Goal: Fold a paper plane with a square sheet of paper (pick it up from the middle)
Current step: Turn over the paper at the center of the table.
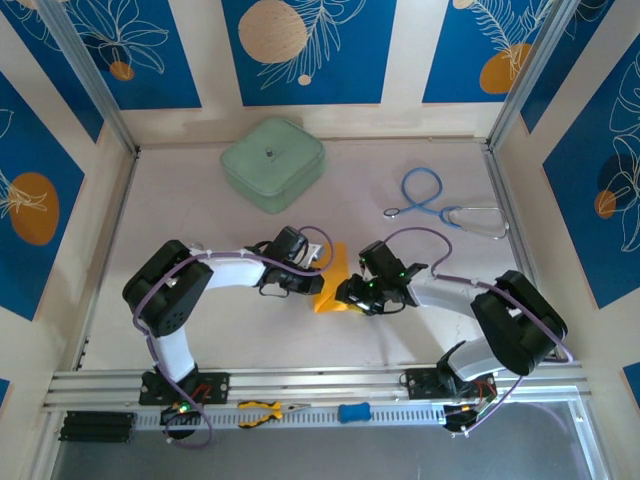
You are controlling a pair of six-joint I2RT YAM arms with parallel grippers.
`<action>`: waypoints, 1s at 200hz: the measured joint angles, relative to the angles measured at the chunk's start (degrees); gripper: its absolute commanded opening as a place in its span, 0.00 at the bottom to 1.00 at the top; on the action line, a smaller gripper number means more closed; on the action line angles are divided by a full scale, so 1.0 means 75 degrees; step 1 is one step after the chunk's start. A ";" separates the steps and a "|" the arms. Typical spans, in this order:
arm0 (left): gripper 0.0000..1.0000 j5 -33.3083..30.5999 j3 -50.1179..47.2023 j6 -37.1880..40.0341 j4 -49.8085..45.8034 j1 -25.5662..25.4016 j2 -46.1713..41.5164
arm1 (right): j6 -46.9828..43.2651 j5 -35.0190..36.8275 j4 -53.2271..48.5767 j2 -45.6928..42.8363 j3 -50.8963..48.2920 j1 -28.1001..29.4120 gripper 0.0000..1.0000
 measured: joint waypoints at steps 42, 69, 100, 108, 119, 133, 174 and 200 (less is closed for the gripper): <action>0.01 0.0003 -0.0006 -0.0017 0.0015 0.0000 0.0000 | 0.0000 -0.0213 0.0638 0.0227 0.0009 -0.0175 0.51; 0.01 0.0003 -0.0006 -0.0017 0.0020 0.0000 0.0000 | -0.0003 -0.0440 0.1160 0.0405 0.0009 -0.0402 0.51; 0.01 0.0003 -0.0006 -0.0020 0.0023 0.0000 0.0000 | -0.0055 -0.0667 0.1463 0.0589 0.0035 -0.0609 0.51; 0.01 0.0006 -0.0006 -0.0020 0.0023 0.0000 0.0000 | -0.0067 -0.0702 0.1498 0.0615 0.0044 -0.0662 0.51; 0.01 0.0006 -0.0006 -0.0020 0.0023 0.0000 0.0000 | -0.0090 -0.0752 0.1536 0.0621 0.0044 -0.0746 0.50; 0.01 0.0006 -0.0006 -0.0020 0.0023 0.0000 0.0000 | -0.0146 -0.0787 0.1582 0.0621 0.0044 -0.0866 0.50; 0.01 0.0012 -0.0006 -0.0050 0.0035 0.0000 0.0000 | -0.0318 -0.0982 0.1647 0.0752 0.0134 -0.1096 0.47; 0.01 0.0015 -0.0012 -0.0117 0.0038 0.0000 0.0000 | -0.0344 -0.0997 0.1705 0.0892 0.0175 -0.1125 0.47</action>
